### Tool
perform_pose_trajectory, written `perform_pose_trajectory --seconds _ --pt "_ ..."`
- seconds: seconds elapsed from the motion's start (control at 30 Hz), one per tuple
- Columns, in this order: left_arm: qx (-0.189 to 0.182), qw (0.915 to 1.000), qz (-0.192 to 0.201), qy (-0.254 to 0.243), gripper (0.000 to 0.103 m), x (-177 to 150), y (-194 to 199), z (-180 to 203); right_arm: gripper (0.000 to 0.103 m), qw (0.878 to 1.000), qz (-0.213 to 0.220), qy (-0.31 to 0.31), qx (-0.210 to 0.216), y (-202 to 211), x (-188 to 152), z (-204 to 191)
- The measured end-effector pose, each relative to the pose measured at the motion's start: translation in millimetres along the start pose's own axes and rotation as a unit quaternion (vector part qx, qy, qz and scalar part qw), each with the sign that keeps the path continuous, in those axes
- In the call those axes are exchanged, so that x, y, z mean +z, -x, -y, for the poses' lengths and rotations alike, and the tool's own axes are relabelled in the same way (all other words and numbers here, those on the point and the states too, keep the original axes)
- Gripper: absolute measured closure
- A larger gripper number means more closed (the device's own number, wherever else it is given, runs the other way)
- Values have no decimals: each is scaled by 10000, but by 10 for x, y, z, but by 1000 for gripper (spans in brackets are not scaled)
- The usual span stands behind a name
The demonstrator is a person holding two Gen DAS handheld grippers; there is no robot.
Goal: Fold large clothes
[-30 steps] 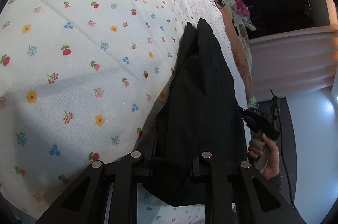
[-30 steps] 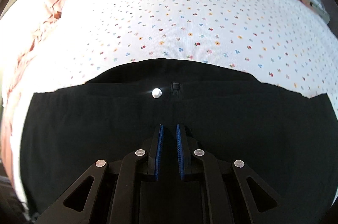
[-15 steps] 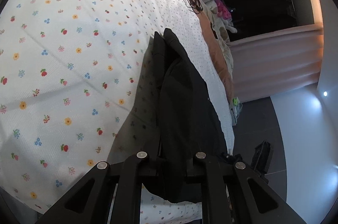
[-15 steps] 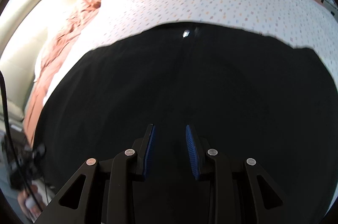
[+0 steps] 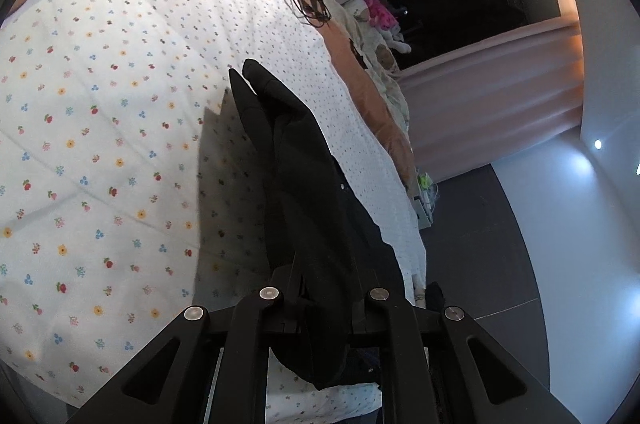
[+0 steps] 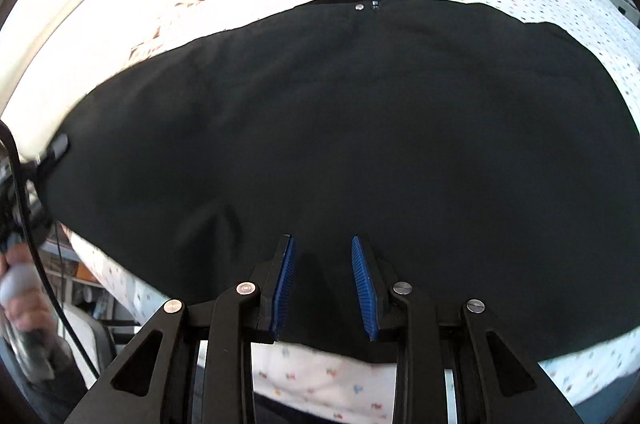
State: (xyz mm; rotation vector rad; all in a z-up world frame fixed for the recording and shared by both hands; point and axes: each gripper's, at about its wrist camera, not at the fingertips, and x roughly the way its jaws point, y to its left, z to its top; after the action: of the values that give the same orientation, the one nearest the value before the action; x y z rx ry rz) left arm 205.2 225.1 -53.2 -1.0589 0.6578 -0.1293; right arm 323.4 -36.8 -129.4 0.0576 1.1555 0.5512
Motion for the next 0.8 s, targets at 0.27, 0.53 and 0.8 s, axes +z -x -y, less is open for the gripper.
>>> perform_pose_trajectory --seconds 0.27,0.53,0.8 --pt "-203 9994 -74 -276 90 -38 -100 359 74 9998 120 -168 -8 -263 -212 122" --pt "-447 9961 -205 -728 91 -76 -243 938 74 9971 94 -467 589 -99 -270 323" --pt "-605 9898 -425 -1219 91 -190 -481 1547 74 9908 680 -871 787 336 -430 678"
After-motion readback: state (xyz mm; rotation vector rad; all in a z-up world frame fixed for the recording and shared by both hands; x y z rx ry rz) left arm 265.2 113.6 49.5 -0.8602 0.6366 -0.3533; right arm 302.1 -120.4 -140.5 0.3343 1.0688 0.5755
